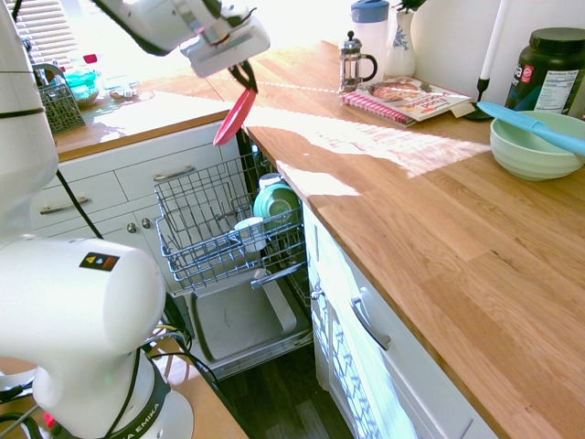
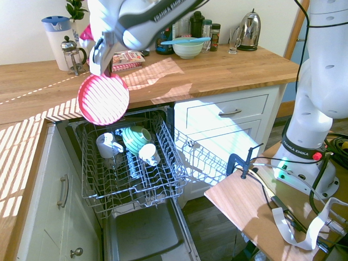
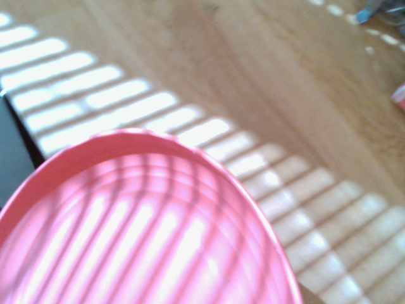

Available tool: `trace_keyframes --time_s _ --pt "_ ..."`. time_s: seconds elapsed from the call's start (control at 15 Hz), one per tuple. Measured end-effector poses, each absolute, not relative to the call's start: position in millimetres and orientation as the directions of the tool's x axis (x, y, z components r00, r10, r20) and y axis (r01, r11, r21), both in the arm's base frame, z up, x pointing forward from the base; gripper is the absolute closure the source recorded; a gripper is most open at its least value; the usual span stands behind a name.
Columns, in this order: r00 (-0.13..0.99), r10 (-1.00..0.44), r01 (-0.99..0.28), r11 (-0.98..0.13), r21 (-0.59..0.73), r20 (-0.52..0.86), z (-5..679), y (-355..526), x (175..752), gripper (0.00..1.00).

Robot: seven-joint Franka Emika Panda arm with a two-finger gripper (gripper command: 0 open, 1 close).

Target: Put the plate in the dishwasher

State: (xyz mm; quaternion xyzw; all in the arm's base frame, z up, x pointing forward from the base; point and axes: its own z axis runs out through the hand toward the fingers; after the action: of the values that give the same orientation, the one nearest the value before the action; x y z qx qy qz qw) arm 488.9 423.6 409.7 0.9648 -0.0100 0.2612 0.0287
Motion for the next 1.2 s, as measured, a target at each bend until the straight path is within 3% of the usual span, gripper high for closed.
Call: trace_keyframes --time_s 0.47,0.73,1.2 --pt "0.662 0.192 -0.108 -0.932 0.346 0.725 304 503 359 1.0" --pt "0.693 0.227 -0.076 -0.921 0.382 0.684 248 537 367 1.0" --pt "0.742 0.294 0.016 -0.907 0.422 0.602 209 586 373 1.0"
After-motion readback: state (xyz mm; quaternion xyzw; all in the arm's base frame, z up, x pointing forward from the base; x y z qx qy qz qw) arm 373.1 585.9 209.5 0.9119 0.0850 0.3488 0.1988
